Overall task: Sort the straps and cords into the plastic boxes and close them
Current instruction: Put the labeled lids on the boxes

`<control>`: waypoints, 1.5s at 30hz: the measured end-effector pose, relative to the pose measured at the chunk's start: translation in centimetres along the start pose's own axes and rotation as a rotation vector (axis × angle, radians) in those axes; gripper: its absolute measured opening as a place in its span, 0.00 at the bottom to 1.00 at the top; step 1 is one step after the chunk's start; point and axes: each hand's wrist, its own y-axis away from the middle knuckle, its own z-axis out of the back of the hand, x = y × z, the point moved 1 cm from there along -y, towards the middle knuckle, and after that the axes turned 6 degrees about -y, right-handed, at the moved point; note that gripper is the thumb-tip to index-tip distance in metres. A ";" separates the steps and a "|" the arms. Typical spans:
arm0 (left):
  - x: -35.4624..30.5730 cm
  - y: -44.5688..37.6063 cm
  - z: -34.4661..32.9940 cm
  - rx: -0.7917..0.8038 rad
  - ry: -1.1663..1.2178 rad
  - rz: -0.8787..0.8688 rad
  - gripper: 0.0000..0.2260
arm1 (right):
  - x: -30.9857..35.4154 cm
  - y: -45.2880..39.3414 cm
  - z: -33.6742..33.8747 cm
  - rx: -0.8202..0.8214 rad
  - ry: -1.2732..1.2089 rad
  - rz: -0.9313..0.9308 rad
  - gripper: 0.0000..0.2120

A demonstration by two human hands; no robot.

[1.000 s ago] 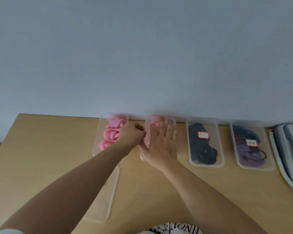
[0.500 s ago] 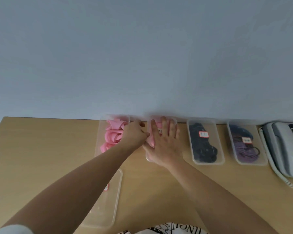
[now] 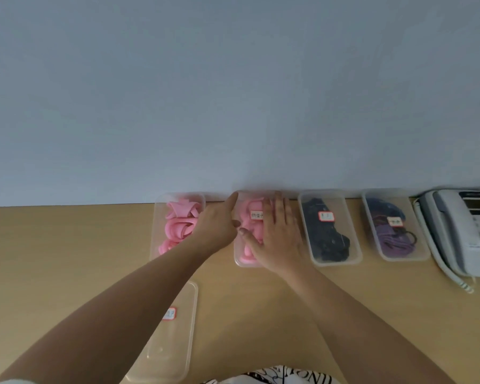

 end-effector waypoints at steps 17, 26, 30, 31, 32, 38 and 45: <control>-0.3 0.2 0.4 -0.001 -0.165 -0.011 0.31 | 2.1 3.6 -1.5 -0.033 0.005 0.072 0.47; -0.5 3.3 1.1 -0.205 -0.030 0.027 0.19 | 2.0 3.7 -1.6 -0.036 -0.023 0.072 0.48; 1.8 7.1 1.5 -0.373 0.046 0.044 0.14 | 2.3 3.8 -0.5 -0.004 -0.050 0.066 0.48; 2.7 8.1 1.6 -0.399 0.068 0.057 0.12 | 2.5 4.0 -0.2 0.001 -0.058 0.051 0.48; 3.8 9.3 1.7 -0.424 0.090 0.079 0.11 | 2.8 4.2 0.0 -0.007 -0.062 0.039 0.47; 10.6 16.8 0.3 -0.448 0.116 0.239 0.11 | 8.2 8.2 -1.2 -0.447 -0.125 0.149 0.17; 15.4 21.4 -2.7 -0.367 0.156 0.381 0.13 | 15.5 13.8 -6.7 -0.138 -0.198 0.249 0.10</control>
